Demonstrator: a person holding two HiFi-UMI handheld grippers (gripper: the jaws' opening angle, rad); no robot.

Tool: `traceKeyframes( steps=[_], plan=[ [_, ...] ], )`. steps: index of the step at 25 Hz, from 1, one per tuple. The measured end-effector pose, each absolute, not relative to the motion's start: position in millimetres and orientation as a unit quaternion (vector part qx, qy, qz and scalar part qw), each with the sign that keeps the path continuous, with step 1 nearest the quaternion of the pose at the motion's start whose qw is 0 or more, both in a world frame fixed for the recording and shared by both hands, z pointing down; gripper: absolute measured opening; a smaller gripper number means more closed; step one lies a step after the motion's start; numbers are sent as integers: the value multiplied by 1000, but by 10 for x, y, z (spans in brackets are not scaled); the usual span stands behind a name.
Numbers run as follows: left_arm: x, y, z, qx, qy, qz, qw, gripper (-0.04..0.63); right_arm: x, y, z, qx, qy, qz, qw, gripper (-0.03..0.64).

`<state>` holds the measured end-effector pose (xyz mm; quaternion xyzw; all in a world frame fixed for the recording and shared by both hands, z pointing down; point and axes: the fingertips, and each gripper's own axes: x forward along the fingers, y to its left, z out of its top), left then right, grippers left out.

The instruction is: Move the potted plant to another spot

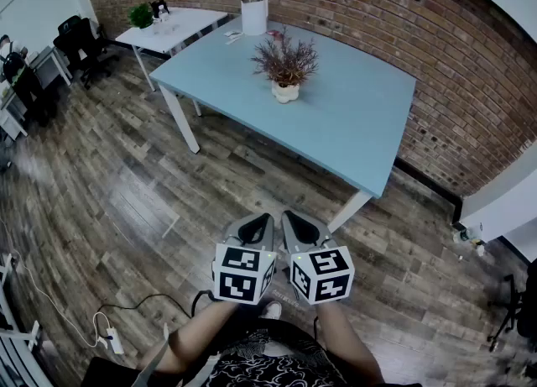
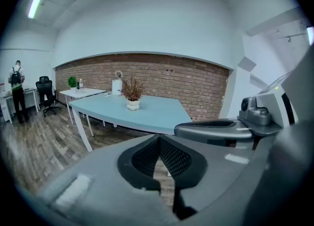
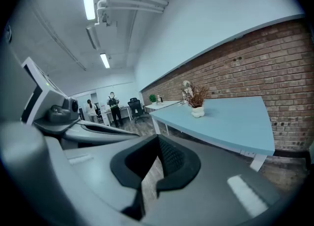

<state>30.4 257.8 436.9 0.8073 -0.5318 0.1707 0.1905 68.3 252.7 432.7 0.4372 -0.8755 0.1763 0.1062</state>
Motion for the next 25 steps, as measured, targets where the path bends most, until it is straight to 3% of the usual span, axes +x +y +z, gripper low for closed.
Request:
traceKeyframes(
  steps=[25],
  plan=[
    [273, 2028, 4543, 808, -522, 179, 207, -3, 684, 2009, 4531, 446, -867, 181, 125, 5]
  ],
)
